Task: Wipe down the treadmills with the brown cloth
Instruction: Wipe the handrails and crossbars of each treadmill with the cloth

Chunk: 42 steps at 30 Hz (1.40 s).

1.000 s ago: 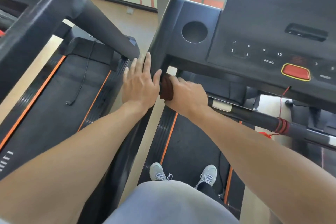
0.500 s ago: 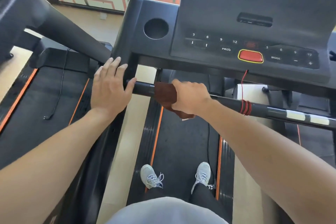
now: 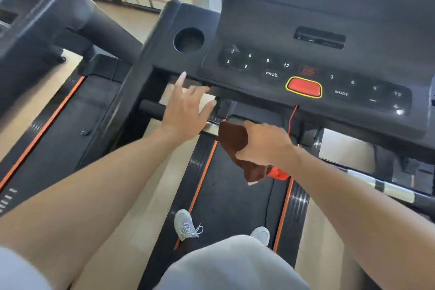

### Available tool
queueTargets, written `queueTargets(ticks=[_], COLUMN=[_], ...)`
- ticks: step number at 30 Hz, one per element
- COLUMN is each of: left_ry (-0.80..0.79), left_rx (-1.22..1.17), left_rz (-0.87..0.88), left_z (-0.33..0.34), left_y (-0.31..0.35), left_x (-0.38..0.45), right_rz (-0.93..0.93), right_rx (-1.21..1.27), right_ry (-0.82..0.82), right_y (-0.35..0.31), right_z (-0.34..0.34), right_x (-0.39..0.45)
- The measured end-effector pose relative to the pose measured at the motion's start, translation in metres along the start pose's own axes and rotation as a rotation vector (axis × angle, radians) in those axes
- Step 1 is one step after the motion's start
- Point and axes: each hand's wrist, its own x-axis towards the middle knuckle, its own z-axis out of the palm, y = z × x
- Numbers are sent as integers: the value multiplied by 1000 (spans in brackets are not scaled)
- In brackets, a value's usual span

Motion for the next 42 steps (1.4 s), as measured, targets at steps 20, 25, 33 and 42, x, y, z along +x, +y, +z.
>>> queueTargets(ticks=[20,25,33,42], left_ry=[379,411,92,-740], left_rx=[-55,-67,-166,64], left_rz=[-157,-142,-239,-236], left_z=[22,20,12,-2], left_y=[12,11,14,24], left_x=[21,19,18,37], right_rz=[167,76,-79,-26], right_rx=[700,360,-81,-136], right_ry=[-833,-391,333,511], right_y=[-20,-58,-63,-13], right_z=[-24,-12,34,57], right_x=[72,70,30,-32])
